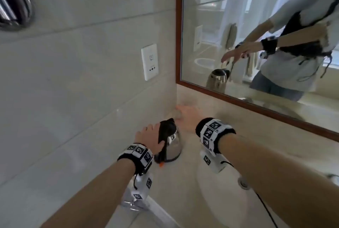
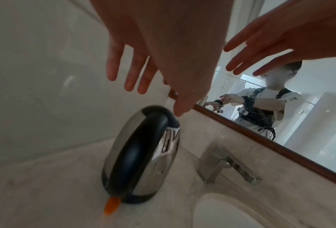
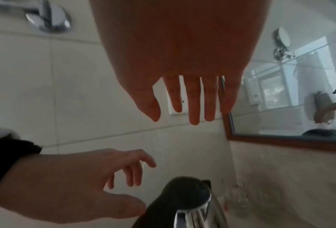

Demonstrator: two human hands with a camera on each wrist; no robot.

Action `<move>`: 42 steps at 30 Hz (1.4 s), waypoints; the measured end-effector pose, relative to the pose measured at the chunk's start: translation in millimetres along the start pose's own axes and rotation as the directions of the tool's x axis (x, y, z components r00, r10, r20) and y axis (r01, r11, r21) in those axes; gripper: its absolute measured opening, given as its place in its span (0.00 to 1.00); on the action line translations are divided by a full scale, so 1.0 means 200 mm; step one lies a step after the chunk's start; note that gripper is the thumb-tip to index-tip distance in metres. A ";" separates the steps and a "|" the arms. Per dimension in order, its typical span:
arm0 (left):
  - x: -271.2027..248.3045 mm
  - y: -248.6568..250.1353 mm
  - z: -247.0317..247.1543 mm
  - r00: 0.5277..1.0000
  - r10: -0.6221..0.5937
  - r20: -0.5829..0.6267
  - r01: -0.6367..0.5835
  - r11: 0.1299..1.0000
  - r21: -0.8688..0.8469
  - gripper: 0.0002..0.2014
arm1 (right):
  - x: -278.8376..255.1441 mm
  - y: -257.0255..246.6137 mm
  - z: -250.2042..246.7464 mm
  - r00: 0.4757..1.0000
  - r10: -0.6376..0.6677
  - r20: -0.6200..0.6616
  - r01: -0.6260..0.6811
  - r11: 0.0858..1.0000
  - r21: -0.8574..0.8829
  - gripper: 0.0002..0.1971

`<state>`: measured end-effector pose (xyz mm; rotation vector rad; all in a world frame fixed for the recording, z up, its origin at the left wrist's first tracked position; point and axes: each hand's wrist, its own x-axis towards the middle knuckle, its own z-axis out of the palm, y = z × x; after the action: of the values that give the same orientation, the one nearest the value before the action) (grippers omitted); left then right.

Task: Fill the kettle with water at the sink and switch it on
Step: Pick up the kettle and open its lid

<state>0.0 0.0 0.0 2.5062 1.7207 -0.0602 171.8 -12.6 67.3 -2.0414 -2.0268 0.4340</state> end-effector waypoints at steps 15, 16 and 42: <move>0.31 -0.08 0.47 0.935 -0.182 0.303 0.303 0.856 -0.420 0.24 | 0.46 0.04 0.56 0.974 0.104 0.202 -0.086 0.992 -0.095 0.26; 0.31 -0.08 0.49 0.921 -0.201 0.333 0.342 0.828 -0.445 0.24 | 0.48 0.04 0.55 0.974 0.107 0.199 -0.094 0.993 -0.074 0.25; 0.05 0.45 0.45 0.960 -0.240 0.142 0.239 0.446 -0.863 0.25 | -0.11 0.25 0.11 0.990 -0.124 -0.073 0.108 0.976 -0.187 0.20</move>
<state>89.2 -32.7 -84.6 1.4658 1.4945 0.6487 211.3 -35.4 29.9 -1.9891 -2.1916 0.1414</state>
